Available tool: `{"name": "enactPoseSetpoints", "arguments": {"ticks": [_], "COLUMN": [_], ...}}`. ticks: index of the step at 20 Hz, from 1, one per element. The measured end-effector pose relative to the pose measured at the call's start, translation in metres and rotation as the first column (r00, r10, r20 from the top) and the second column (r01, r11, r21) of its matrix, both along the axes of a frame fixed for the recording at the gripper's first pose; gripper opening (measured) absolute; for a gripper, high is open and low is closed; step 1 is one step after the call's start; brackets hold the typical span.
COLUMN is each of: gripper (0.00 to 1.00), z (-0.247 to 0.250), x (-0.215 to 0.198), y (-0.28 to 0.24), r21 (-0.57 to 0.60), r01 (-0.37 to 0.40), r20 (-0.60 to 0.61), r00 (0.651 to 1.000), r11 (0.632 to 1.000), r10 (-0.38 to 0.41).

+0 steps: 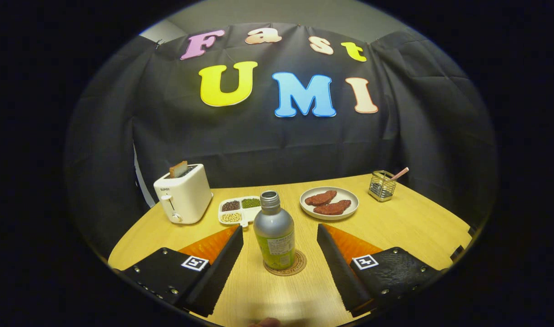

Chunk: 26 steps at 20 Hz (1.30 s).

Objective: Take the bottle from table, then pour the juice into the cup, finally place the bottle on the coaster

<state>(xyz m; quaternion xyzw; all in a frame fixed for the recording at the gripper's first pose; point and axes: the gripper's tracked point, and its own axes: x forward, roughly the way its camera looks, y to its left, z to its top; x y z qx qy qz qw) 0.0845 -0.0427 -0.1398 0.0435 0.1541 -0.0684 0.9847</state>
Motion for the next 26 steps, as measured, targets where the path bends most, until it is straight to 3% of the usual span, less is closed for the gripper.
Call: {"name": "enactPoseSetpoints", "arguments": {"ticks": [12, 26], "gripper": [0.99, 0.99], "z": [0.121, 0.142], "x": [-0.061, -0.1], "y": [0.019, 0.022], "r21": [-0.06, -0.067], "r01": [-0.058, -0.066], "r20": [0.208, 0.246], "r00": [0.976, 0.966], "r11": [0.997, 0.996], "r10": [0.069, 0.081]}}
